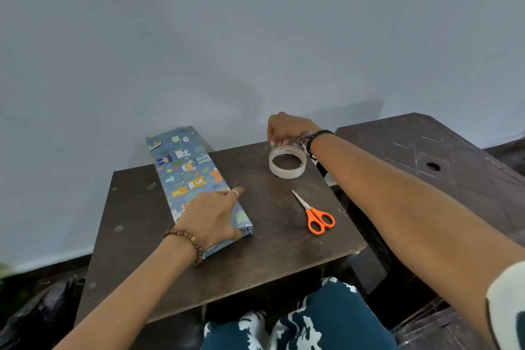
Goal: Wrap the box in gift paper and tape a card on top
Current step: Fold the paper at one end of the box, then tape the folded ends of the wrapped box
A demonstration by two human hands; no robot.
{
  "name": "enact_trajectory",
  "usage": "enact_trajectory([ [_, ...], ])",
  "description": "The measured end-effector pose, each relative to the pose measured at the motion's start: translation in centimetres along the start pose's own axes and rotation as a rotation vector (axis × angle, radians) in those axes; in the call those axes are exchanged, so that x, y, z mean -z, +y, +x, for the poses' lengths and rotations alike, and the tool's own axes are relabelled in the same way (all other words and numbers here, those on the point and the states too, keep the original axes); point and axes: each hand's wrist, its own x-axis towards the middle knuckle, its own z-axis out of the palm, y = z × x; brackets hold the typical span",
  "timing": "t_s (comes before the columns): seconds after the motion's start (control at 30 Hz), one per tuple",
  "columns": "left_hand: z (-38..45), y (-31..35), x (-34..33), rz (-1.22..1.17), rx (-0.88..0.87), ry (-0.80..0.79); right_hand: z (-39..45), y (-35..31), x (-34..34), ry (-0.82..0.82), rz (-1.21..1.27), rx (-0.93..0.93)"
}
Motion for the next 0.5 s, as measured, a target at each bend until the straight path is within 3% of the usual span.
enact_trajectory([
  [0.23, -0.2, 0.0, -0.1, 0.026, -0.017, 0.015, 1.8, -0.2, 0.7, -0.186, -0.055, -0.045],
  [0.5, -0.3, -0.1, -0.2, 0.031, -0.021, 0.019, 2.1, -0.2, -0.2, -0.149, 0.046, -0.061],
])
